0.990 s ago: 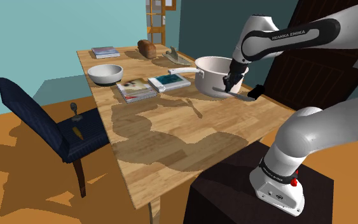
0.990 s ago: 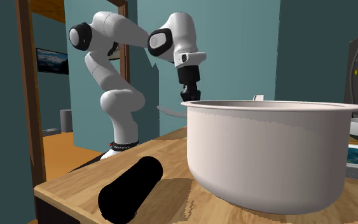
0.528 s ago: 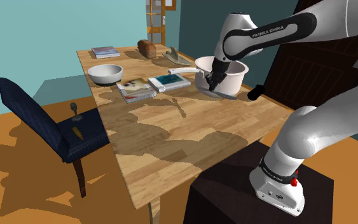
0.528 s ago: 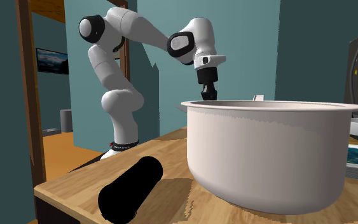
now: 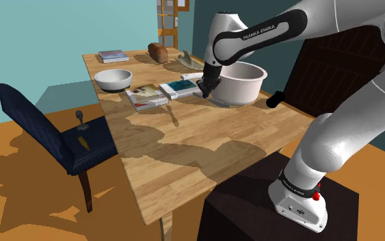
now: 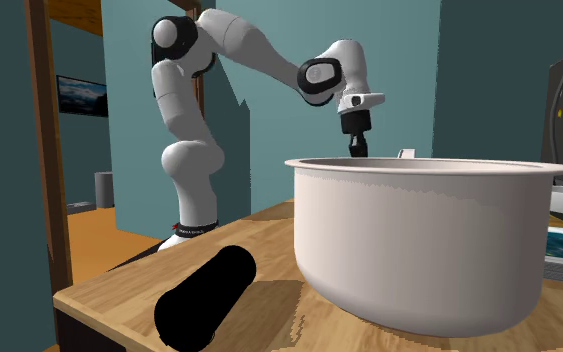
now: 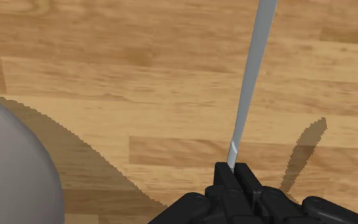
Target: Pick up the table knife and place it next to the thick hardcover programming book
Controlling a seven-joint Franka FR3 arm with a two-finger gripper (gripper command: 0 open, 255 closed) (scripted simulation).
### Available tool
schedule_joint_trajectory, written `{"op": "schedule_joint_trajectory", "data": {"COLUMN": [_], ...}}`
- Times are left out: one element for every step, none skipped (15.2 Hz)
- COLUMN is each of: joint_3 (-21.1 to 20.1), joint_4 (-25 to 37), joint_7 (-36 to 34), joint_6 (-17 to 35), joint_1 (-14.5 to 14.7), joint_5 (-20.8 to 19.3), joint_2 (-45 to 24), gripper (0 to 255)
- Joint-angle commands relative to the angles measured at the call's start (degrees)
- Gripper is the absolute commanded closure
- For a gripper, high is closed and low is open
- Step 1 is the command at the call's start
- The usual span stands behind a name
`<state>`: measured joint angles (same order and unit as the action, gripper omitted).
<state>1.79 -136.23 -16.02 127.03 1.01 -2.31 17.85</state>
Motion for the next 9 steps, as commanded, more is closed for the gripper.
{"op": "schedule_joint_trajectory", "data": {"joint_3": [-1.42, -2.08, -2.71, -3.32, -3.89, -4.42, -4.94, -5.42, -5.88], "joint_4": [3.35, 5.09, 6.89, 8.75, 10.67, 12.66, 14.71, 16.82, 19.01], "joint_7": [-2.14, -3.16, -4.18, -5.20, -6.20, -7.20, -8.19, -9.16, -10.13], "joint_6": [0.06, -0.01, -0.13, -0.30, -0.52, -0.79, -1.11, -1.48, -1.90], "joint_1": [0.83, 1.21, 1.58, 1.94, 2.31, 2.69, 3.06, 3.44, 3.83], "joint_5": [0.21, 0.21, 0.17, 0.08, -0.05, -0.22, -0.43, -0.67, -0.94], "joint_2": [-3.46, -5.16, -6.87, -8.59, -10.33, -12.08, -13.85, -15.65, -17.46], "gripper": [255, 255, 255, 255, 255, 255, 255, 255, 255]}}
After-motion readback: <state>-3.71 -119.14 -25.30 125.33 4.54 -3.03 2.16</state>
